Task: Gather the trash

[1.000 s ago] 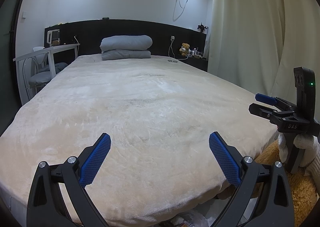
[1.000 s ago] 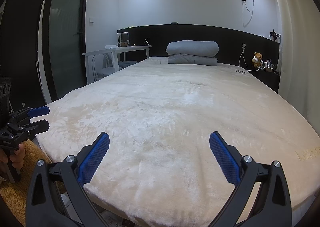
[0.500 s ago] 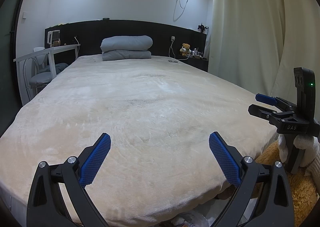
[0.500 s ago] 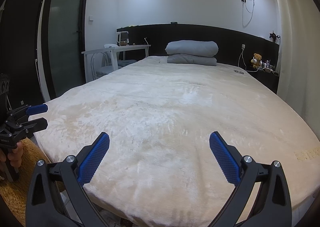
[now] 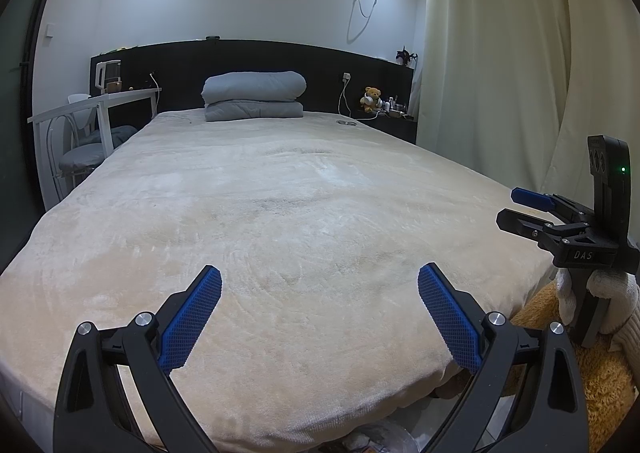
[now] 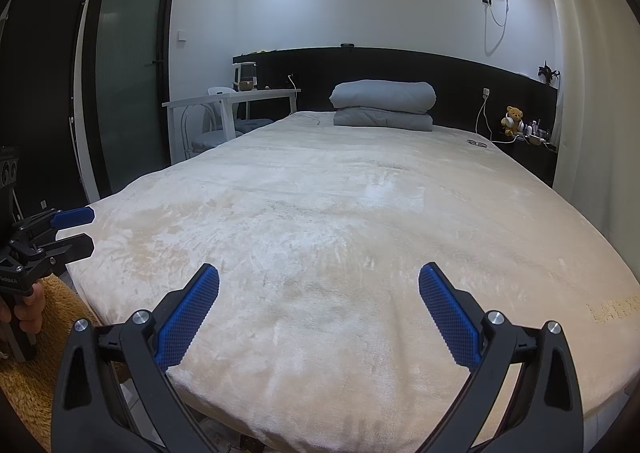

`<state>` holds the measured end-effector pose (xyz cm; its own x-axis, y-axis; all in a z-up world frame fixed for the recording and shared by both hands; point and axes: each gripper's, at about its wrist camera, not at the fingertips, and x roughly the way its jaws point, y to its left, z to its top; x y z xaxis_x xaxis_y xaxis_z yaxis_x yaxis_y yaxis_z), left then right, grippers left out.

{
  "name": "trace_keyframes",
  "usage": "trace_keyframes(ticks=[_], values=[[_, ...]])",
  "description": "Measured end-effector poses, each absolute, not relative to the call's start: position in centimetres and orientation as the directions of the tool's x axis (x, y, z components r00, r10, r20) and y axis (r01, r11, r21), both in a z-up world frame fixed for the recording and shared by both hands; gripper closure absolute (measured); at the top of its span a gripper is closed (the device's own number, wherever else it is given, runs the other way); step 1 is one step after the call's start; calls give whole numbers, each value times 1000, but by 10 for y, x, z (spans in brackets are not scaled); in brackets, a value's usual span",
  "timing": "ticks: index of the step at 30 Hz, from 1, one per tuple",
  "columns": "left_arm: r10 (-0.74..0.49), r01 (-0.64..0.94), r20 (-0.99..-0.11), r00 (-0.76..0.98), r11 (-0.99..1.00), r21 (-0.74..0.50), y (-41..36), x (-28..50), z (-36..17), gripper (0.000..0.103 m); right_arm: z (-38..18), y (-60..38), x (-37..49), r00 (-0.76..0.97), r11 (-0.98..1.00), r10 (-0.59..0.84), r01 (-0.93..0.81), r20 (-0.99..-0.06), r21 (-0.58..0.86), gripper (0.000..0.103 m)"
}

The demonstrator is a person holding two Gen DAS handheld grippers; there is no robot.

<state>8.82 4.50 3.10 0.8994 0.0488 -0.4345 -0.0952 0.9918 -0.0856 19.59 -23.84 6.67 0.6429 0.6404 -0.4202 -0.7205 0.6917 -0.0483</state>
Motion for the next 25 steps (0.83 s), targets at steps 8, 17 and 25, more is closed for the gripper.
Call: trace_keyframes(ticks=[8, 17, 25], values=[[48, -95, -435, 899, 992, -85, 44, 88, 32, 7, 67, -238, 196, 643, 692, 640, -720, -420, -49, 4], [45, -90, -432, 901, 992, -85, 44, 88, 32, 7, 67, -239, 196, 643, 692, 640, -720, -421, -49, 4], [53, -98, -435, 899, 992, -81, 43, 89, 33, 6, 67, -239, 196, 644, 692, 639, -720, -421, -51, 4]])
